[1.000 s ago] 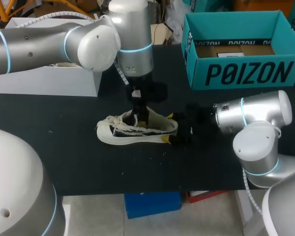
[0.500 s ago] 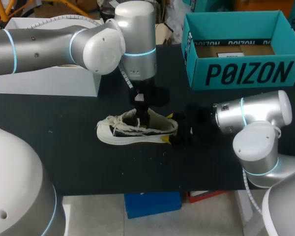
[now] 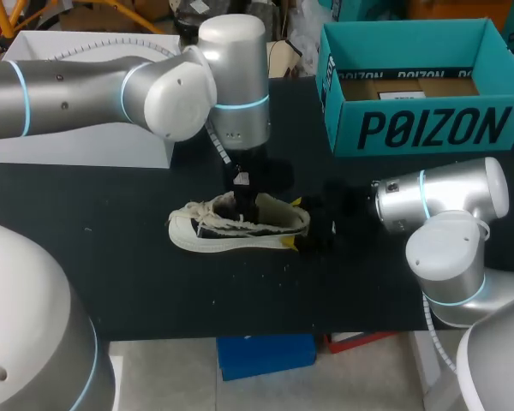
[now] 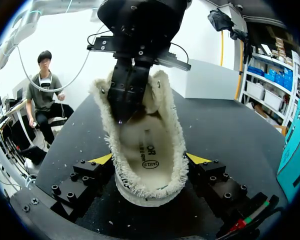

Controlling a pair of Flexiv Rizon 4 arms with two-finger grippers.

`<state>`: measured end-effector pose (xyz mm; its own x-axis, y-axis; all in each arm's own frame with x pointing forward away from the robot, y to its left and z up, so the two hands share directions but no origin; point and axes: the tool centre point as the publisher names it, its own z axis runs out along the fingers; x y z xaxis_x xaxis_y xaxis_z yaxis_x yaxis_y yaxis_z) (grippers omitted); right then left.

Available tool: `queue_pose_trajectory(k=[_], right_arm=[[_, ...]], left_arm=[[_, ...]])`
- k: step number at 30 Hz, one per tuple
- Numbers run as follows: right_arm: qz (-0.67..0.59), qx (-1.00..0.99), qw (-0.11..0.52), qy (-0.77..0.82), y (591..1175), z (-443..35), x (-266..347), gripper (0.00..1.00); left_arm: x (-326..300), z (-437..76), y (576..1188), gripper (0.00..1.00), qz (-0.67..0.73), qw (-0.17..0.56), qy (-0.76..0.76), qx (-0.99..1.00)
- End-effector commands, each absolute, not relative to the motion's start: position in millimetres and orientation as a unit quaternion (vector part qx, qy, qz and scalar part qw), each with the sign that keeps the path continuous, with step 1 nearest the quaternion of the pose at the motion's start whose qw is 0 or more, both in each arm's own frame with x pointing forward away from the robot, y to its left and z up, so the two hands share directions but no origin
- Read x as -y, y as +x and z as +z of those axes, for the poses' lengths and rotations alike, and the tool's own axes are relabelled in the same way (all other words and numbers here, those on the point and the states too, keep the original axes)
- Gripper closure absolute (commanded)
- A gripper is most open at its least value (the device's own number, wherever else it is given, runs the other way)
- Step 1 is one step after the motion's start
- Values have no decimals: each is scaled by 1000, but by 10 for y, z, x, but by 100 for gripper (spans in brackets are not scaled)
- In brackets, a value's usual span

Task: Take the shoe out of the shoebox, open the shoe tongue, remove and reinsert the insole, then place the shoe into the shoebox

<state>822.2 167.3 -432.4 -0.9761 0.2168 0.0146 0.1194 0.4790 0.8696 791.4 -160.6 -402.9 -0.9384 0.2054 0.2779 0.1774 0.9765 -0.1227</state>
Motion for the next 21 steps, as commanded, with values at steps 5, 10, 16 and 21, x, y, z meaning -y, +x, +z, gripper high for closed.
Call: queue_pose_trajectory(k=[5, 10, 16, 21], right_arm=[[500, -859, 49, 99, 8231, -4354, -1666, 100], [500, -859, 49, 99, 8231, -4354, -1666, 100], [500, -859, 49, 99, 8231, -4354, -1666, 100], [500, -859, 49, 99, 8231, -4354, -1666, 100]], left_arm=[[1637, -4111, 7874, 100, 38, 141, -90, 985], [1659, -4170, 7867, 100, 26, 138, -83, 987], [1670, -4222, 7870, 100, 22, 138, -78, 987], [1668, -4216, 7876, 97, 35, 137, -79, 987]])
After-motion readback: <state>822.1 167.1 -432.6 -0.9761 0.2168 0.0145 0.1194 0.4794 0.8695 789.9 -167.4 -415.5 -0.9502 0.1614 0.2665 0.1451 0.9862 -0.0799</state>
